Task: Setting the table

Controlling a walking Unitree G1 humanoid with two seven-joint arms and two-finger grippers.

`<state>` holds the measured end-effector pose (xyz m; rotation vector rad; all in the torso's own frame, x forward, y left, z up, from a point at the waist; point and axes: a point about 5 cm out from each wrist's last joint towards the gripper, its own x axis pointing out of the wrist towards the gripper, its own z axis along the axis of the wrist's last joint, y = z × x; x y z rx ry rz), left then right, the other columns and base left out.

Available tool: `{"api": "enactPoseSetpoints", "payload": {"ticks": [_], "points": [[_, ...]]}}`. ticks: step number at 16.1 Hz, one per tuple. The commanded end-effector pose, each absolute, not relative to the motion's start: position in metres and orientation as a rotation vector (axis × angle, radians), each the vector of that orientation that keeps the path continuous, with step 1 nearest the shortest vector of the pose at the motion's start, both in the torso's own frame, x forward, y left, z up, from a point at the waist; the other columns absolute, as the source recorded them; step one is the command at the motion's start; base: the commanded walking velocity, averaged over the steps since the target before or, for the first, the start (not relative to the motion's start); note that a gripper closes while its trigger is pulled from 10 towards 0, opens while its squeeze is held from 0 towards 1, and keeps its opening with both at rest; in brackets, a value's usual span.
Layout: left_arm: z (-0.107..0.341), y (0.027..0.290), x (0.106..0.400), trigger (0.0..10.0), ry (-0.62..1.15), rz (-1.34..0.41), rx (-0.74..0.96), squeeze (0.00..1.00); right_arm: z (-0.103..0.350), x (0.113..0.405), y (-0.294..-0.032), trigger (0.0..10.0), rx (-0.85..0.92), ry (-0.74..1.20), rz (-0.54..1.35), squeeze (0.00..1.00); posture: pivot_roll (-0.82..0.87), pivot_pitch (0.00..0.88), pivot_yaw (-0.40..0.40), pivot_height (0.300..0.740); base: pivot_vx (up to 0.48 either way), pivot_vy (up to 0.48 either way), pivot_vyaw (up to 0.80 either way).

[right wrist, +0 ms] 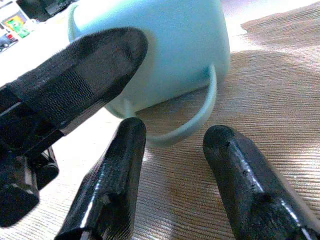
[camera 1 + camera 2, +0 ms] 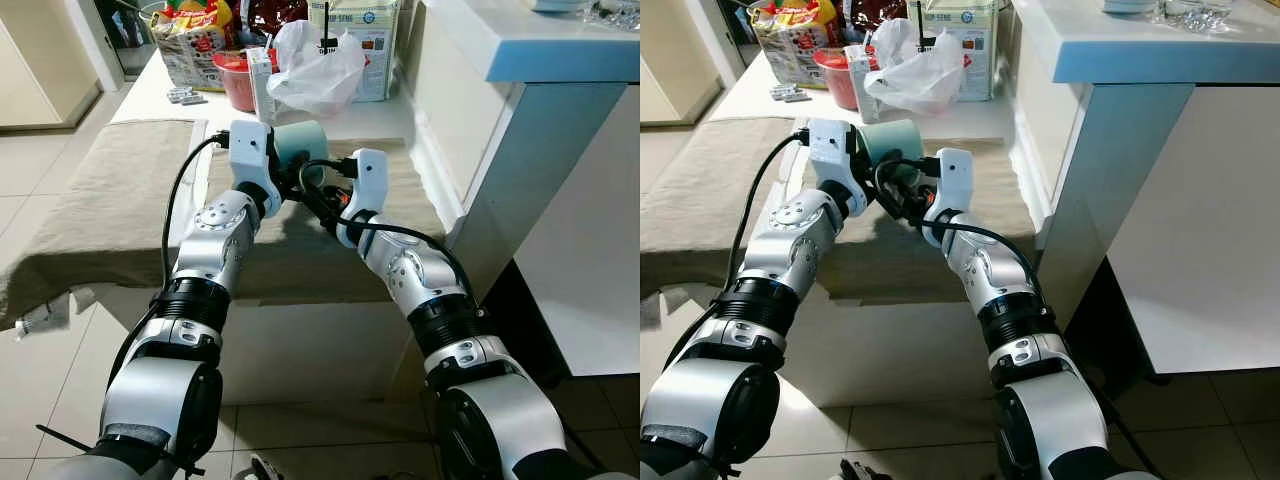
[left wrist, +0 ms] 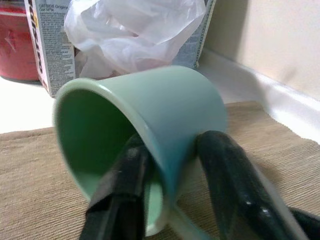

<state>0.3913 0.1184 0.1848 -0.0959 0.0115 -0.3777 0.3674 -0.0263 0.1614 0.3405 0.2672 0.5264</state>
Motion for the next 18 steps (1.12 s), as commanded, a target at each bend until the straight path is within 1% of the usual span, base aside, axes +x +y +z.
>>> {"api": "enactPoseSetpoints", "payload": {"ticks": [1,2,5,7,12,16,17,18], "points": [[0.191,0.120,0.394,0.0,-0.006,-0.373,-0.072,0.00,0.152,0.355,-0.007,10.0,0.383,0.302,0.564,0.00,-0.08,0.053,0.060,0.740,0.000,0.000,0.00],[0.192,0.118,0.393,0.0,-0.005,-0.411,-0.059,0.00,0.151,0.355,-0.008,10.0,0.384,0.305,0.562,0.00,-0.08,0.057,0.060,0.740,0.000,0.000,0.00],[0.194,0.123,0.395,0.0,-0.021,-0.366,-0.070,0.00,0.150,0.353,-0.006,10.0,0.373,0.309,0.562,0.00,-0.08,0.068,0.065,0.740,0.000,0.000,0.00],[0.192,0.123,0.395,0.0,-0.018,-0.367,-0.070,0.00,0.149,0.352,-0.006,10.0,0.361,0.325,0.562,1.00,-0.08,0.070,0.067,0.740,0.000,0.000,0.00],[0.195,0.124,0.396,0.0,-0.035,-0.364,-0.072,0.00,0.154,0.352,-0.009,10.0,0.346,0.298,0.565,1.00,-0.08,0.070,0.066,0.740,0.000,0.000,0.00],[0.207,0.126,0.394,0.0,-0.092,-0.387,-0.005,0.00,0.164,0.356,-0.015,10.0,0.325,0.249,0.550,1.00,-0.08,0.071,0.068,0.740,0.000,0.000,0.00],[0.213,0.128,0.390,0.0,-0.113,-0.428,0.032,0.00,0.168,0.359,-0.019,10.0,0.295,0.216,0.529,0.05,-0.08,0.073,0.072,0.740,0.000,0.000,0.00],[0.215,0.129,0.388,0.0,-0.122,-0.453,0.054,0.00,0.170,0.359,-0.021,10.0,0.286,0.205,0.522,0.00,-0.08,0.073,0.072,0.740,0.000,0.000,0.00]]}}
